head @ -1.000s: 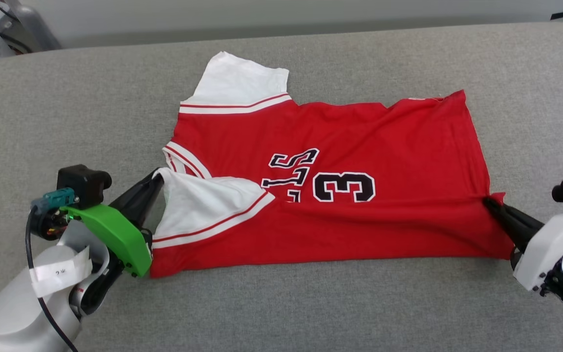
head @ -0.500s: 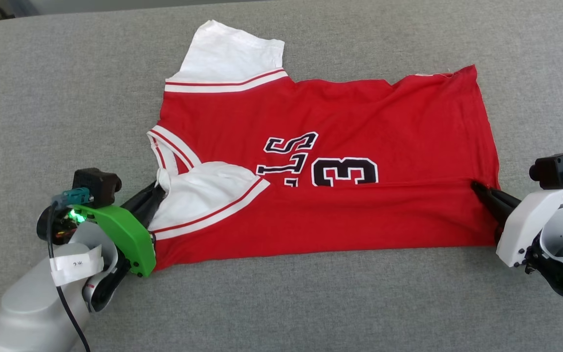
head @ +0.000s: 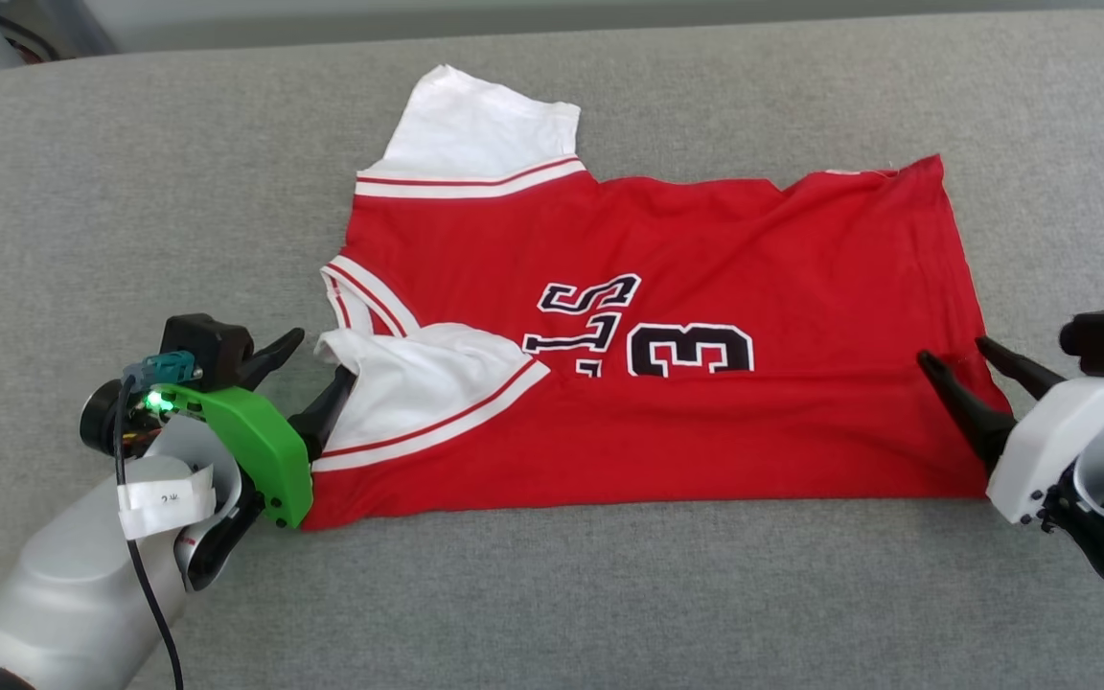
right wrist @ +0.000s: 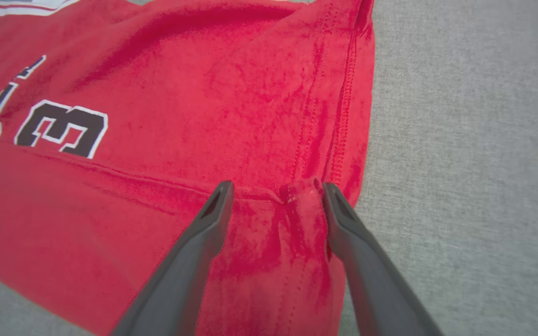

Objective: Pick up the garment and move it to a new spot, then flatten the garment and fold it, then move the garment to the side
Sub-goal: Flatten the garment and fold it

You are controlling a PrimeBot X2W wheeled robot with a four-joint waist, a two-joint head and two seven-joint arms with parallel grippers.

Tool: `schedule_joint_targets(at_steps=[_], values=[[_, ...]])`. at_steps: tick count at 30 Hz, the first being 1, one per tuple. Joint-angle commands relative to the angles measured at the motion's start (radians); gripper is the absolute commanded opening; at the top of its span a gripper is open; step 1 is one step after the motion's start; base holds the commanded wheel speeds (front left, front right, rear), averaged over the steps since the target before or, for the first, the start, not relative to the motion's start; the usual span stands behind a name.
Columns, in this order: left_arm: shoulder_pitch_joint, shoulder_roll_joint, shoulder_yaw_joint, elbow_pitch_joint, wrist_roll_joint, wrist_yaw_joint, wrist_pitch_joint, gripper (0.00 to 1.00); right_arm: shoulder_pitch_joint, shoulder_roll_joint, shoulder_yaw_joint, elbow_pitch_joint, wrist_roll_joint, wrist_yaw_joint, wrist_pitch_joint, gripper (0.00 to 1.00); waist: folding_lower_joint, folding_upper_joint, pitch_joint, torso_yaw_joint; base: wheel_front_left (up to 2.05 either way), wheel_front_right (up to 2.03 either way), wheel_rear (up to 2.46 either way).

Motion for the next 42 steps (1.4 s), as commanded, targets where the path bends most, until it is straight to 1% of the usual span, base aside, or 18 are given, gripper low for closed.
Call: schedule_joint_targets(at_steps=[1, 4, 6, 8, 10, 14, 17, 20, 24, 27, 31, 35, 38, 42], values=[[-0.031, 0.004, -0.013, -0.001, 0.001, -0.003, -0.007, 1.0, 0.029, -0.014, -0.012, -0.011, 0.011, -0.001, -0.026, 1.0, -0.0001, 0.0, -0.036, 0.026, 0.0, 0.0, 0.0], [-0.054, 0.009, -0.037, -0.009, -0.001, -0.003, 0.0, 1.0, 0.066, -0.027, -0.029, -0.034, 0.013, -0.001, -0.049, 1.0, -0.0001, 0.0, -0.059, 0.039, 0.0, 0.0, 0.0], [-0.074, 0.018, -0.055, -0.02, -0.007, -0.003, 0.022, 1.0, 0.088, -0.034, -0.035, -0.048, 0.0, -0.001, -0.057, 1.0, -0.0001, 0.0, -0.072, 0.046, 0.0, 0.0, 0.0], [-0.1, 0.031, -0.068, -0.032, -0.017, -0.003, 0.053, 1.0, 0.106, -0.034, -0.045, -0.064, -0.007, -0.001, -0.059, 1.0, -0.0001, 0.0, -0.082, 0.051, 0.0, 0.0, 0.0], [-0.123, 0.042, -0.07, -0.043, -0.052, -0.003, 0.106, 1.0, 0.117, -0.036, -0.055, -0.08, -0.02, -0.001, -0.057, 1.0, -0.0001, 0.0, -0.091, 0.052, 0.0, 0.0, 0.0], [-0.169, 0.069, -0.099, -0.072, -0.115, -0.003, 0.271, 1.0, 0.136, -0.034, -0.078, -0.106, -0.046, -0.001, -0.042, 1.0, -0.0001, 0.0, -0.109, 0.051, 0.0, 0.0, 0.0], [-0.19, 0.075, -0.113, -0.101, -0.193, -0.003, 0.398, 1.0, 0.151, -0.03, -0.099, -0.125, -0.056, -0.001, -0.026, 1.0, -0.0001, 0.0, -0.118, 0.052, 0.0, 0.0, 0.0], [-0.207, 0.083, -0.132, -0.107, -0.241, -0.003, 0.501, 1.0, 0.161, -0.023, -0.114, -0.14, -0.067, -0.001, -0.011, 1.0, -0.0001, 0.0, -0.125, 0.048, 0.0, 0.0, 0.0], [-0.21, 0.08, -0.157, -0.11, -0.316, -0.003, 0.644, 1.0, 0.176, -0.016, -0.133, -0.159, -0.079, -0.001, 0.009, 1.0, -0.0001, 0.0, -0.13, 0.044, 0.0, 0.0, 0.0], [-0.208, 0.081, -0.184, -0.107, -0.327, -0.003, 0.72, 1.0, 0.184, -0.01, -0.148, -0.169, -0.087, -0.001, 0.022, 1.0, -0.0001, 0.0, -0.131, 0.04, 0.0, 0.0, 0.0], [-0.185, 0.073, -0.204, -0.099, -0.347, -0.003, 0.789, 1.0, 0.192, 0.001, -0.161, -0.178, -0.093, -0.001, 0.034, 1.0, -0.0001, 0.0, -0.13, 0.034, 0.0, 0.0, 0.0], [-0.151, 0.063, -0.214, -0.082, -0.36, -0.003, 0.821, 1.0, 0.194, 0.017, -0.165, -0.18, -0.096, -0.001, 0.043, 1.0, -0.0001, 0.0, -0.125, 0.025, 0.0, 0.0, 0.0], [-0.124, 0.056, -0.222, -0.076, -0.357, -0.003, 0.838, 1.0, 0.193, 0.023, -0.167, -0.18, -0.098, -0.001, 0.046, 1.0, -0.0001, 0.0, -0.117, 0.021, 0.0, 0.0, 0.0], [-0.092, 0.04, -0.226, -0.068, -0.362, -0.003, 0.832, 1.0, 0.187, 0.031, -0.169, -0.176, -0.098, -0.001, 0.048, 1.0, -0.0001, 0.0, -0.104, 0.016, 0.0, 0.0, 0.0]])
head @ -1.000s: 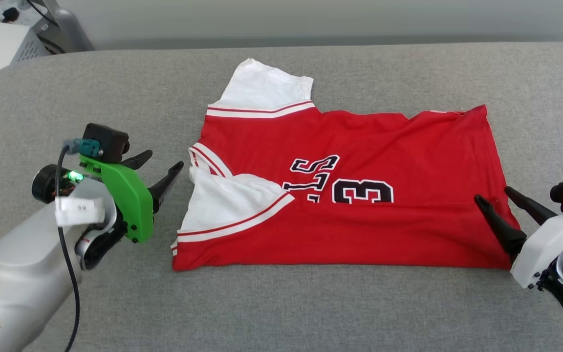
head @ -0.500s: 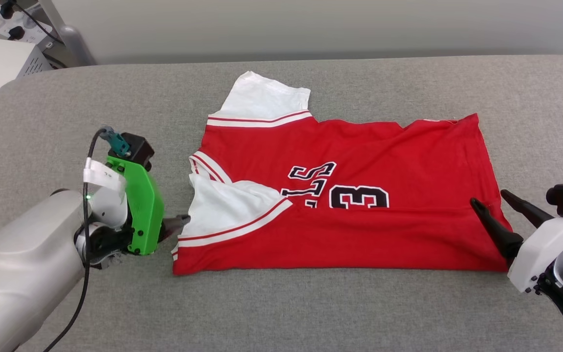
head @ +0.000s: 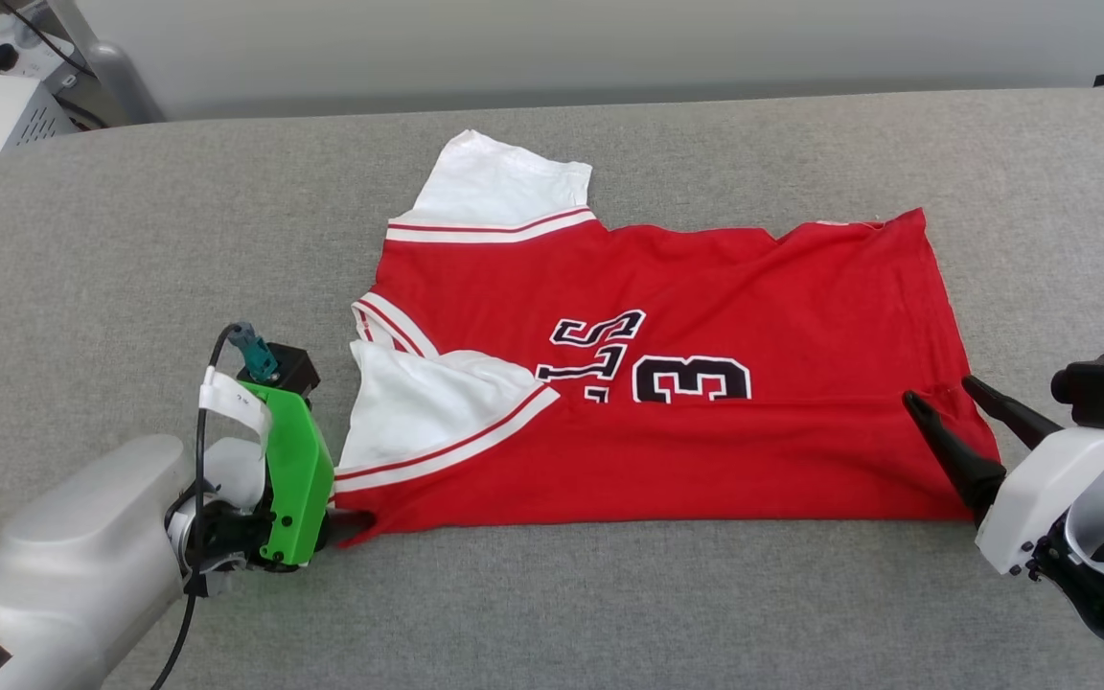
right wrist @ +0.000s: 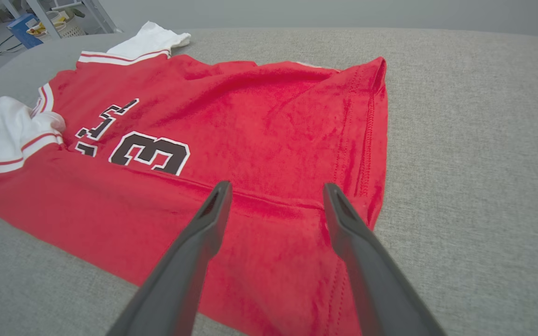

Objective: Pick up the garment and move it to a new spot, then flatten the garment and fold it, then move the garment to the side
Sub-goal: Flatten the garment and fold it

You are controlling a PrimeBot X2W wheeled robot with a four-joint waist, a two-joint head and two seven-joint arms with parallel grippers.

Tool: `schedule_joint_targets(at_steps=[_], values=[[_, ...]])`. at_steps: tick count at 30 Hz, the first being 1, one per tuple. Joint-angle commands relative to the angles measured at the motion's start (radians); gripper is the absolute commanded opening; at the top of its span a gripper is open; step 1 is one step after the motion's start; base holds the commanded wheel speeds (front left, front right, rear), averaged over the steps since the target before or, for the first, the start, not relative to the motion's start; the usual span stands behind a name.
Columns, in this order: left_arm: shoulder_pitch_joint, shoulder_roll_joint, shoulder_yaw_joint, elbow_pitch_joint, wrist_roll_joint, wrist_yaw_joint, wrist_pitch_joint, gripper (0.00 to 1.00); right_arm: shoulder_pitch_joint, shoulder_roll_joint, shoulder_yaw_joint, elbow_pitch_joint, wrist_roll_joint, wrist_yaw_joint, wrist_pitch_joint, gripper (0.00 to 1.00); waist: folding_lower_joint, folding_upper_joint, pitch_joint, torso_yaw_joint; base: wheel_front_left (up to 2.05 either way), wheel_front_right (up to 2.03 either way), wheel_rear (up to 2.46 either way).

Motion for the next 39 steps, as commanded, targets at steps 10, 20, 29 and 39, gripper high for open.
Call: schedule_joint_targets(at_steps=[10, 20, 29, 39], values=[[0.068, -0.043, -0.015, 0.024, 0.036, -0.003, -0.056, 0.0, -0.018, 0.008, 0.006, 0.007, -0.012, -0.001, 0.005, 1.0, 0.0001, 0.0, 0.019, -0.008, 0.0, 0.0, 0.0], [0.057, 0.013, 0.022, -0.056, 0.002, -0.003, -0.19, 0.0, -0.039, -0.097, -0.031, -0.061, -0.04, -0.001, 0.073, 1.0, 0.0001, 0.0, -0.014, 0.003, 0.0, 0.0, 0.0], [0.041, 0.089, 0.03, -0.176, 0.006, -0.003, -0.26, 0.0, -0.029, -0.198, -0.046, -0.153, -0.012, -0.001, 0.376, 1.0, 0.0001, 0.0, -0.011, 0.0, 0.0, 0.0, 0.0], [0.054, 0.122, 0.019, -0.242, 0.06, -0.003, -0.322, 0.0, 0.003, -0.14, -0.08, -0.111, -0.015, -0.001, 0.543, 1.0, 0.0001, 0.0, 0.025, 0.011, 0.0, 0.0, 0.0]])
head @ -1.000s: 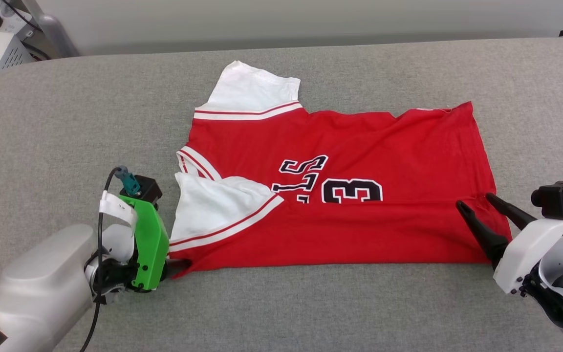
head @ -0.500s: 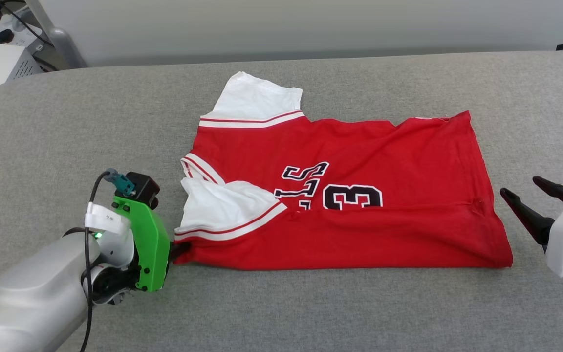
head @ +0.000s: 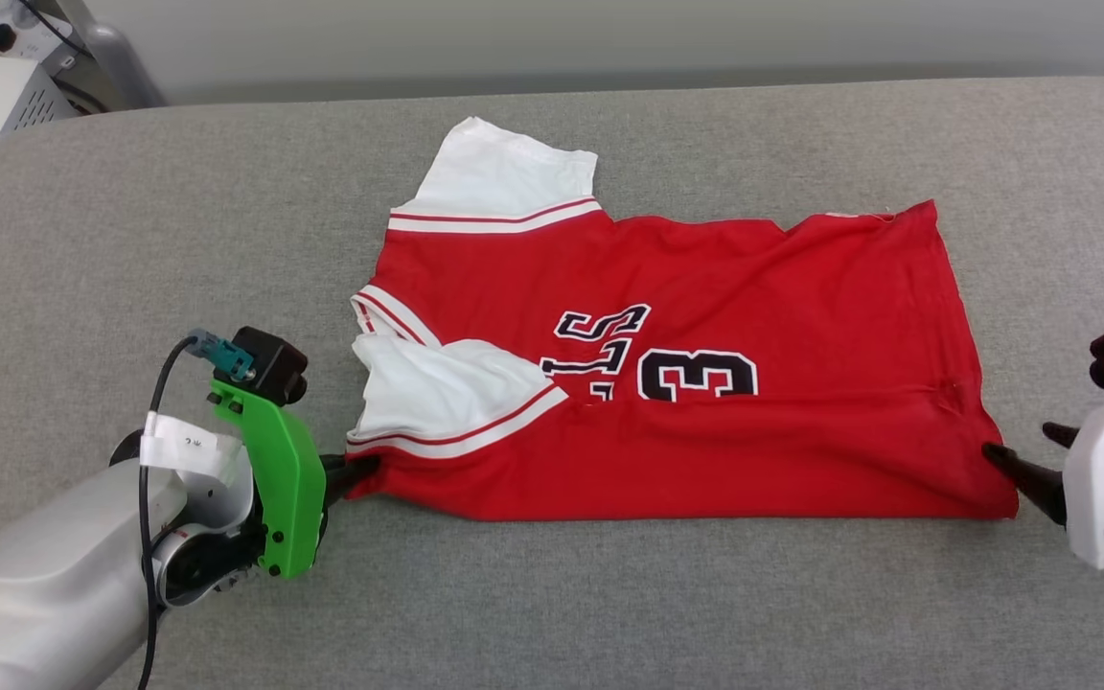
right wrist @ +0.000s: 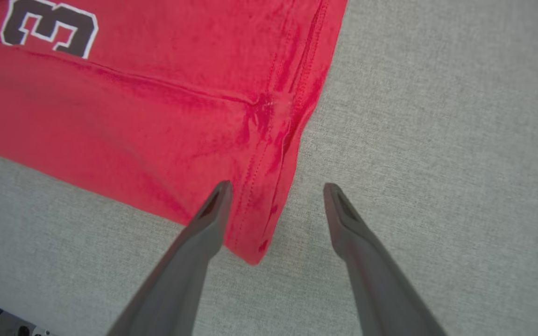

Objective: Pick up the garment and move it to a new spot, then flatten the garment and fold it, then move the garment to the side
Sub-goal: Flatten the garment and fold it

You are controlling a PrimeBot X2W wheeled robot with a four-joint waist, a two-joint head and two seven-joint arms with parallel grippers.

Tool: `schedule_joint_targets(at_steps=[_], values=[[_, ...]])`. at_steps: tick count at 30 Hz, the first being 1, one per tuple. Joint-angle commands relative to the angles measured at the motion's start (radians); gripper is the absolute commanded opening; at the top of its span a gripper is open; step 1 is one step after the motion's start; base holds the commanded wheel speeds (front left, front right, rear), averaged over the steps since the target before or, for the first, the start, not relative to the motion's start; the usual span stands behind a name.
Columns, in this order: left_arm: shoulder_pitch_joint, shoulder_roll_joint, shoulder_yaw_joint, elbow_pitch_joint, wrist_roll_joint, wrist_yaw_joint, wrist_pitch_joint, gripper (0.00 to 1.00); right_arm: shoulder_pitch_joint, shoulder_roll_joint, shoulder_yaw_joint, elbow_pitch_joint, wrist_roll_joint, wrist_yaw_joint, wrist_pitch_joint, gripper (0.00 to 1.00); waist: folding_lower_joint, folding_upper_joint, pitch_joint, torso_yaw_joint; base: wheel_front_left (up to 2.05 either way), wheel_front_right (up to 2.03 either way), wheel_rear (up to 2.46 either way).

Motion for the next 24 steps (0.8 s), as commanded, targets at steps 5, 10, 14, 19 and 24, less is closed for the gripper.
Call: schedule_joint_targets(at_steps=[5, 10, 14, 19, 24], values=[[0.001, 0.006, -0.004, 0.0, 0.038, -0.003, -0.017, 0.0, -0.002, 0.05, 0.001, 0.077, -0.014, -0.001, 0.004, 1.0, 0.0, 0.0, 0.026, 0.016, 0.0, 0.0, 0.0], [-0.007, -0.003, -0.005, 0.007, 0.049, -0.003, -0.025, 0.0, -0.013, 0.087, 0.032, 0.159, -0.016, -0.001, -0.011, 1.0, 0.0, 0.0, 0.046, 0.028, 0.0, 0.0, 0.0], [-0.01, -0.012, -0.007, 0.018, 0.054, -0.003, -0.036, 0.0, -0.014, 0.11, 0.072, 0.234, -0.013, -0.001, -0.03, 1.0, 0.0, 0.0, 0.059, 0.034, 0.0, 0.0, 0.0], [0.006, -0.018, -0.012, 0.035, 0.06, -0.003, -0.055, 0.0, -0.022, 0.12, 0.115, 0.268, 0.013, -0.001, -0.078, 0.0, 0.0, 0.0, 0.053, 0.031, 0.0, 0.0, 0.0], [0.046, -0.019, -0.016, 0.051, 0.054, -0.003, -0.085, 0.0, -0.02, 0.089, 0.136, 0.248, 0.034, -0.001, -0.147, 0.0, 0.0, 0.0, 0.011, 0.021, 0.0, 0.0, 0.0]])
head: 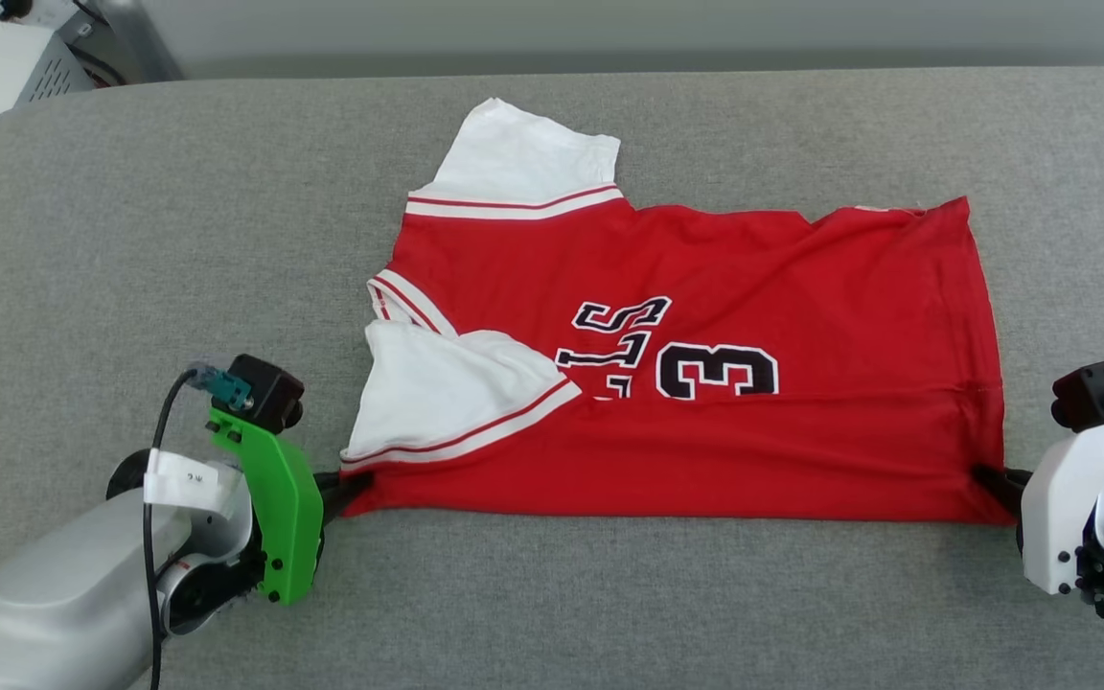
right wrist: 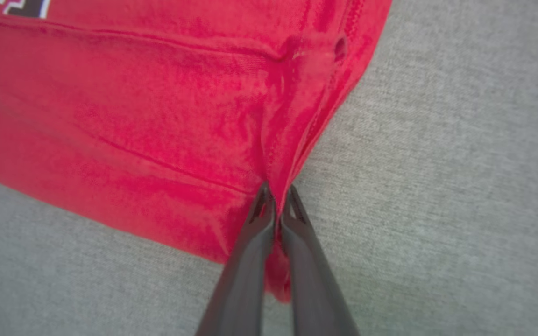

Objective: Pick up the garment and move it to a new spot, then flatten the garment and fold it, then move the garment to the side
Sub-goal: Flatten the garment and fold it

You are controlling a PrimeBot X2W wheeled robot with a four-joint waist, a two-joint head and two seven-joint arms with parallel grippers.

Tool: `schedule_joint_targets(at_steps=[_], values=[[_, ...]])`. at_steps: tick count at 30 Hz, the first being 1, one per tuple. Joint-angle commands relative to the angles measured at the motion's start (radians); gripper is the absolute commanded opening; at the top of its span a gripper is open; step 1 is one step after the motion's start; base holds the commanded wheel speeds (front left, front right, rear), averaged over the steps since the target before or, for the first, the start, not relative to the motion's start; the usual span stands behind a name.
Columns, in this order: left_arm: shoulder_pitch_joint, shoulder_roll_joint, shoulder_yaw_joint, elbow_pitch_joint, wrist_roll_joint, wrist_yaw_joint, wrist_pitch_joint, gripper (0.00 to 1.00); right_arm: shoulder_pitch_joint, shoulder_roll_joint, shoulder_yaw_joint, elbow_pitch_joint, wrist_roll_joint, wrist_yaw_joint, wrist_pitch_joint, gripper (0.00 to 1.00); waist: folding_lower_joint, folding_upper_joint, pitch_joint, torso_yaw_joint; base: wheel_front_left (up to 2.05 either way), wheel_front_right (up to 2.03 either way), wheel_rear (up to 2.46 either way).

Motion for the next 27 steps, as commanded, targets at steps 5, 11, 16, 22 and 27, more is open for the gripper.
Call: schedule_joint_targets(at_steps=[5, 11, 16, 22, 27], values=[[0.057, 0.003, -0.003, -0.001, 0.001, -0.003, -0.032, 0.0, 0.05, -0.029, 0.006, -0.051, 0.024, -0.001, -0.059, 0.0, 0.0, 0.0, -0.07, -0.015, 0.0, 0.0, 0.0], [0.112, 0.035, -0.008, -0.046, 0.002, 0.006, -0.046, 0.0, 0.134, -0.071, -0.032, -0.143, 0.033, -0.001, -0.083, 0.0, 0.0, 0.0, -0.117, -0.022, 0.0, 0.0, 0.0], [0.16, 0.077, -0.01, -0.113, -0.001, 0.028, -0.056, 0.0, 0.224, -0.094, -0.095, -0.22, 0.031, -0.001, -0.078, 0.0, 0.0, 0.0, -0.129, -0.024, 0.0, 0.0, 0.0], [0.208, 0.114, -0.011, -0.187, -0.011, 0.064, -0.068, 0.0, 0.332, -0.096, -0.189, -0.297, 0.021, -0.001, -0.038, 0.0, 0.0, 0.0, -0.13, -0.026, 0.0, 0.0, 0.0], [0.222, 0.107, -0.011, -0.191, -0.014, 0.08, -0.07, 0.0, 0.37, -0.043, -0.25, -0.312, 0.014, -0.001, 0.003, 0.0, 0.0, 0.0, -0.114, -0.027, 0.0, 0.0, 0.0]])
